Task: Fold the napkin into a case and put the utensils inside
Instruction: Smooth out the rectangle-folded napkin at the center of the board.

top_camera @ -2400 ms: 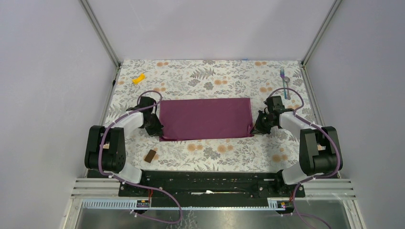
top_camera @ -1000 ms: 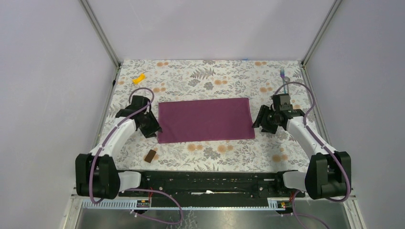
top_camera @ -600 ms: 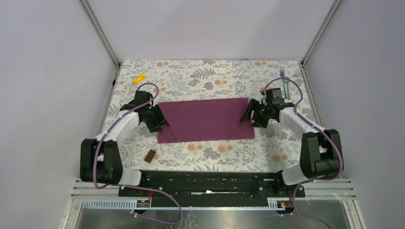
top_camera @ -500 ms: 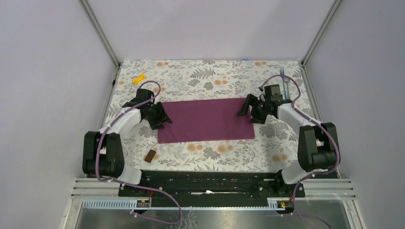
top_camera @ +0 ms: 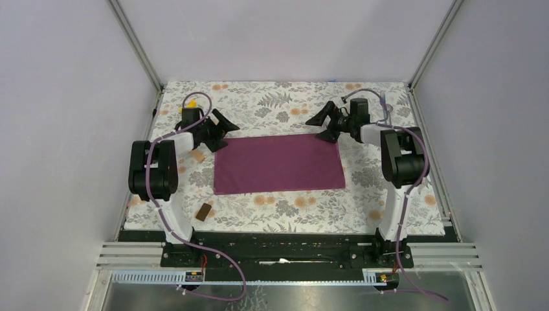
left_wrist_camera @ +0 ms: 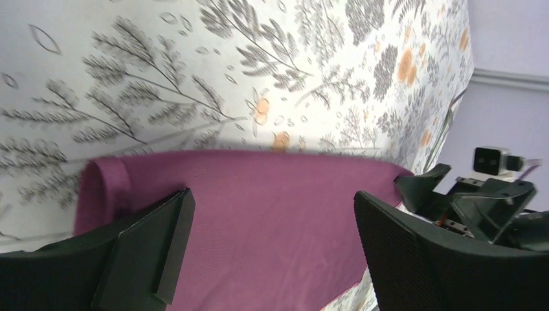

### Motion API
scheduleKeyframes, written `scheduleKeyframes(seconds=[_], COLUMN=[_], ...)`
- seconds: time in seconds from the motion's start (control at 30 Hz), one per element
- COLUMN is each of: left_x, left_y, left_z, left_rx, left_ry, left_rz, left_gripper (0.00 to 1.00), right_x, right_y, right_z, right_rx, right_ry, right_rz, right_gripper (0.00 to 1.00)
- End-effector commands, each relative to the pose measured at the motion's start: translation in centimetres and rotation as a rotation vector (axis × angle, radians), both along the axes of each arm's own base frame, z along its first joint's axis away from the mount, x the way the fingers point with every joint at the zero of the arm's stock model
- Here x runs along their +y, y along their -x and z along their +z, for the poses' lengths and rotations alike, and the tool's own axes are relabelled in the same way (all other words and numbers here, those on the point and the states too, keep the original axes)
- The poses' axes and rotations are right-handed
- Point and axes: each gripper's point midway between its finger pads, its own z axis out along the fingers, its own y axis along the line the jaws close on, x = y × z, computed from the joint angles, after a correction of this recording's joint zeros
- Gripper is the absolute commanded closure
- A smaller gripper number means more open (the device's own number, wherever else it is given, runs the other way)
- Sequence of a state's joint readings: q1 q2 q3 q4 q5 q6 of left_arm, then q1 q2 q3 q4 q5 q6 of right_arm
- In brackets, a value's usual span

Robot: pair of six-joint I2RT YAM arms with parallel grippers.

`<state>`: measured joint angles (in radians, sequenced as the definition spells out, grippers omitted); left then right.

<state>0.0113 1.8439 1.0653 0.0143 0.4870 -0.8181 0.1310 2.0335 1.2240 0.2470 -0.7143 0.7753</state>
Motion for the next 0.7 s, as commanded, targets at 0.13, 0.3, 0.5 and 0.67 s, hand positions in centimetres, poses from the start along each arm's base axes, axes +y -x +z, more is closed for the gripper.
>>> scheduleKeyframes(seconds=[0.13, 0.3, 0.5, 0.67], left_x=[2.7, 4.9, 5.5, 5.9], left_y=[-2.5, -1.7, -2.4, -3.0], left_z=[-2.1, -5.2, -4.2, -3.6], left_rx=[-0.064, 0.033, 0.025, 0.06], left_ry=[0.022, -0.006, -0.069, -0.077], left_rz=[0.08, 0.132, 0.093, 0.05], left_gripper=[0.01, 0.01, 0.01, 0.01], right_x=[-4.7, -8.4, -9.7, -12.4], right_y=[-3.2, -3.3, -4.5, -4.9], right_z=[-3.8, -7.0, -7.7, -7.9], right_rx=[0.02, 0.08, 0.09, 0.161], right_ry=[-0.1, -0.017, 0.0, 0.21], right_rz=[-0.087, -0.148, -0.128, -0.102], right_gripper=[0.0, 0.0, 0.0, 0.0])
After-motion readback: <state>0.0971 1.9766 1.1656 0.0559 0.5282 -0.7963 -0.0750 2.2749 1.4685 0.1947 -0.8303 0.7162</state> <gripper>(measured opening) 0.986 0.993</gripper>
